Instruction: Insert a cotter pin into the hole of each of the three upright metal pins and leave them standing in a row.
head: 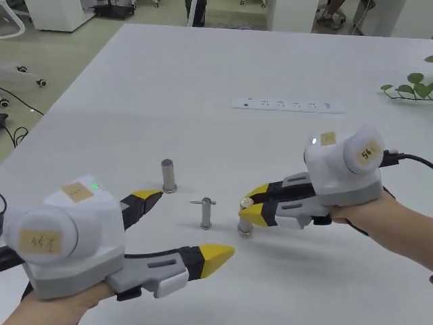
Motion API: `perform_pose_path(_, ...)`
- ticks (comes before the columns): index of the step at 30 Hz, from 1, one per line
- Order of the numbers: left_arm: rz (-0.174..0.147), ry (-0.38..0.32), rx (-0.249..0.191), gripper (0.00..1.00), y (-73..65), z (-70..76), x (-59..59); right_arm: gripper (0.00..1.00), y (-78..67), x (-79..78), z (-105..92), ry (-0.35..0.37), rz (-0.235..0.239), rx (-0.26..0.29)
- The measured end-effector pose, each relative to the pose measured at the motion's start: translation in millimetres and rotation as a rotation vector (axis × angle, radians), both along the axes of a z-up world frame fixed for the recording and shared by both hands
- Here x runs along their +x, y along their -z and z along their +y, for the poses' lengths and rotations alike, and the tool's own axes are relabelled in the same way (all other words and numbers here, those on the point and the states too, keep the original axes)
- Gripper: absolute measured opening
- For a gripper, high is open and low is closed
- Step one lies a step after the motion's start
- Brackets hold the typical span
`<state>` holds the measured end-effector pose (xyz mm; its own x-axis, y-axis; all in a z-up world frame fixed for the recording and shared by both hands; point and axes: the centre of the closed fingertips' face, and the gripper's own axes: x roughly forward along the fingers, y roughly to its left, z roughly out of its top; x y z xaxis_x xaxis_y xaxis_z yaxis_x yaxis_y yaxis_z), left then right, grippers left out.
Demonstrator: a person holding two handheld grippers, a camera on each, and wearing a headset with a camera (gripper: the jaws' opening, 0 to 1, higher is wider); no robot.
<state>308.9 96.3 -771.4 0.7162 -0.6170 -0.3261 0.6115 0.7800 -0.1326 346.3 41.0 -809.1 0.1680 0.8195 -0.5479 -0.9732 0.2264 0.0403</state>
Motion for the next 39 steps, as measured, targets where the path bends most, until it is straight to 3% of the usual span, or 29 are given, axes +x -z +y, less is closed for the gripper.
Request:
perform_pose_path(9,-0.006,0.002,0.011,0.83,0.8,-2.2,-1.0,0.13,7.8,-0.4,-6.2,0.012,0.004,0.006)
perform_pose_path(24,-0.003,0.008,0.014,0.82,0.9,-3.9,-2.5,0.15,8.0,-1.2,-7.7,0.021,0.015,0.033)
perform_pose_path(32,-0.005,0.012,0.021,0.83,0.3,-4.5,-3.1,0.24,-12.3,-4.0,-9.8,0.013,0.020,0.072)
perform_pose_path(39,-0.009,0.007,0.027,0.83,0.0,-4.7,-4.2,0.28,-27.0,-9.8,-19.2,0.033,0.060,0.094)
